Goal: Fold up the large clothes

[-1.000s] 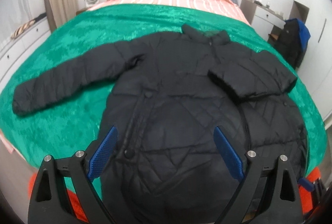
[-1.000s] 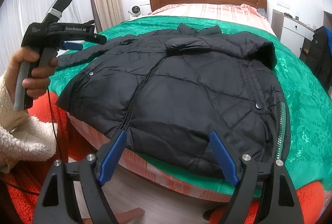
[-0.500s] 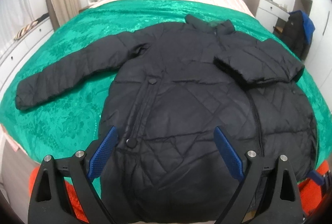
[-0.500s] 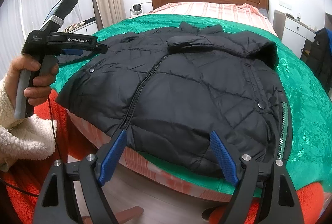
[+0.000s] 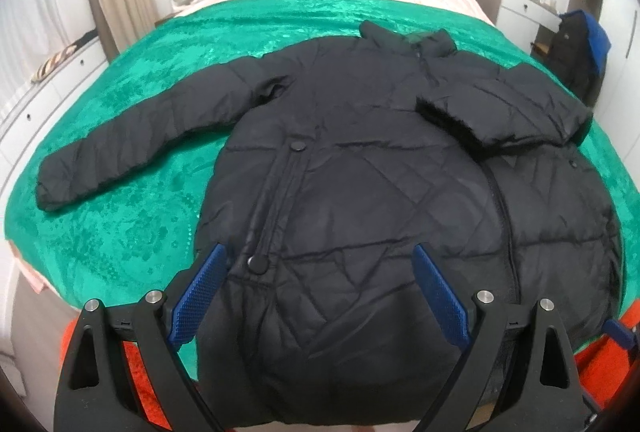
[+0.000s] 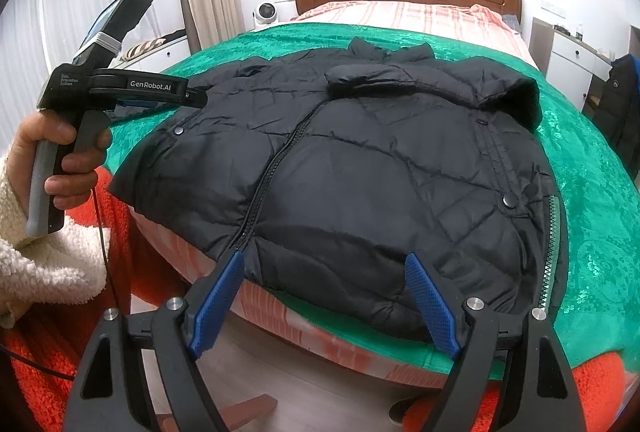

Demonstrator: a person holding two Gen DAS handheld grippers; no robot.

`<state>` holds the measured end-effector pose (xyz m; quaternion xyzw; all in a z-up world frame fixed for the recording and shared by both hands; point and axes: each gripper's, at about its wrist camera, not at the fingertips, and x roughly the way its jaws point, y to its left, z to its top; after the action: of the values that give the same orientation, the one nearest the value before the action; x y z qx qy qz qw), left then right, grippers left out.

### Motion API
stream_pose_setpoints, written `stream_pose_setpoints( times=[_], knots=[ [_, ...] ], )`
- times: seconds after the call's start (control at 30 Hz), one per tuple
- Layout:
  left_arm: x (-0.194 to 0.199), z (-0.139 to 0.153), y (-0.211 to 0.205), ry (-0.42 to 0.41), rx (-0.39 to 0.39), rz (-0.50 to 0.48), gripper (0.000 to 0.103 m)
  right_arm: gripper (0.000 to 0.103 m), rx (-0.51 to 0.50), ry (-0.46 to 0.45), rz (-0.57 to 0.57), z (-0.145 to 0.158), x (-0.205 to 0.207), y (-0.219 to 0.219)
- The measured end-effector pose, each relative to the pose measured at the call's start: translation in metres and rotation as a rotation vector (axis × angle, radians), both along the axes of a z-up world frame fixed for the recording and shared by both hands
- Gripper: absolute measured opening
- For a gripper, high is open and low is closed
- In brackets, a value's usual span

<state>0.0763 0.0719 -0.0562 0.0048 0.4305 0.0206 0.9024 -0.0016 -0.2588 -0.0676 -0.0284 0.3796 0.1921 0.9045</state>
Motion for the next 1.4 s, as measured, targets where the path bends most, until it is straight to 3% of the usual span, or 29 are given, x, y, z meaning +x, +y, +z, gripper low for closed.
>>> stream_pose_setpoints(
  times=[1.1,1.2,1.4],
  knots=[
    [-0.004,-0.006,0.000,0.002,0.043,0.008,0.095,0.082,-0.015,0.017,0.016,-0.005,0.000,0.008],
    [-0.005,-0.005,0.002,-0.004,0.054,0.015,0.095,0.082,-0.063,-0.003,0.017,0.001,0.001,0.007],
    [-0.009,-0.007,0.010,-0.012,0.043,0.037,0.095,0.082,-0.223,-0.145,0.000,0.039,0.029,-0.018]
  ],
)
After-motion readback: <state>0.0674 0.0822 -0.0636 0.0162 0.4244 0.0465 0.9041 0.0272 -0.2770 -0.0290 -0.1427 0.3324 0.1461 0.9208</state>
